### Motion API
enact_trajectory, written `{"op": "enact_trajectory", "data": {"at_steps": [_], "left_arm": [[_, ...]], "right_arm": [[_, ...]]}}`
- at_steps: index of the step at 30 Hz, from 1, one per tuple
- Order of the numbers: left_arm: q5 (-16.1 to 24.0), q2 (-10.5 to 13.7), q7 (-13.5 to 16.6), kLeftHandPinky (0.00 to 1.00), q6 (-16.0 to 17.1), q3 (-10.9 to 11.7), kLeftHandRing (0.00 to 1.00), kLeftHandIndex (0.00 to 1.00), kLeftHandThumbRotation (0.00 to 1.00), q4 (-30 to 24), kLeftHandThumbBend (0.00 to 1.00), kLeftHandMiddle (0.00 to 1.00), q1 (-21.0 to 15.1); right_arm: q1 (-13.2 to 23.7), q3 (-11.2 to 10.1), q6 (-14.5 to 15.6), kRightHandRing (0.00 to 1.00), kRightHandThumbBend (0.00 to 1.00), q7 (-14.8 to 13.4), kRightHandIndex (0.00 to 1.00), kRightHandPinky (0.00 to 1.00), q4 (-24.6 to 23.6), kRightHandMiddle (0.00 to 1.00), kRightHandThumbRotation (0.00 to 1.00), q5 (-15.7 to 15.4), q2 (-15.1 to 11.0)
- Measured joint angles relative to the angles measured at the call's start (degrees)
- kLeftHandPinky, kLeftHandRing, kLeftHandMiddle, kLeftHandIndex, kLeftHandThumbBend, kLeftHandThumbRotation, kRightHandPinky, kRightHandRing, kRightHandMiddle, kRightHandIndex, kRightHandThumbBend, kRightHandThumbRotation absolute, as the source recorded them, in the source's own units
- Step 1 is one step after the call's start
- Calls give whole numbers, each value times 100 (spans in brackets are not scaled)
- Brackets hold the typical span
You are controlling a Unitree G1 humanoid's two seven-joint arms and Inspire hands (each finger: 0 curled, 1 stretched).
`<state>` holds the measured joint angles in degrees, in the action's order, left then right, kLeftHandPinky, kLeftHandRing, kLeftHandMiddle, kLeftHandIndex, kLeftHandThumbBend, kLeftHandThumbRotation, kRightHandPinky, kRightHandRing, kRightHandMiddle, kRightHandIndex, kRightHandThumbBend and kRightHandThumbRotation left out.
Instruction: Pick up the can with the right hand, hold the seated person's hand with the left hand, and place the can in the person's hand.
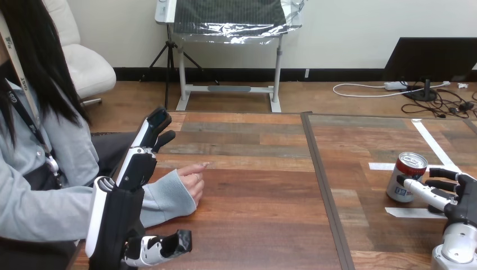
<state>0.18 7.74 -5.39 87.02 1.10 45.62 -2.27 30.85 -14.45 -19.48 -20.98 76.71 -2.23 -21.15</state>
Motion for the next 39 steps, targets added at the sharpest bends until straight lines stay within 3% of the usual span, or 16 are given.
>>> {"op": "enact_trajectory", "data": {"at_steps": [15, 21, 39], "left_arm": [[30, -2, 1, 84, 6, 11, 92, 93, 78, 3, 100, 95, -1], [30, -1, 1, 89, 6, 12, 93, 93, 78, 5, 100, 96, -2], [16, 4, 1, 88, 6, -3, 94, 93, 76, 9, 100, 96, -6]], "right_arm": [[44, -5, 2, 72, 98, 254, 78, 66, 0, 75, 6, 31, -44], [45, 0, 2, 78, 98, 367, 83, 71, 0, 80, 12, 31, -51], [45, 11, 12, 86, 100, 738, 91, 78, 0, 89, 25, 14, -152]]}}
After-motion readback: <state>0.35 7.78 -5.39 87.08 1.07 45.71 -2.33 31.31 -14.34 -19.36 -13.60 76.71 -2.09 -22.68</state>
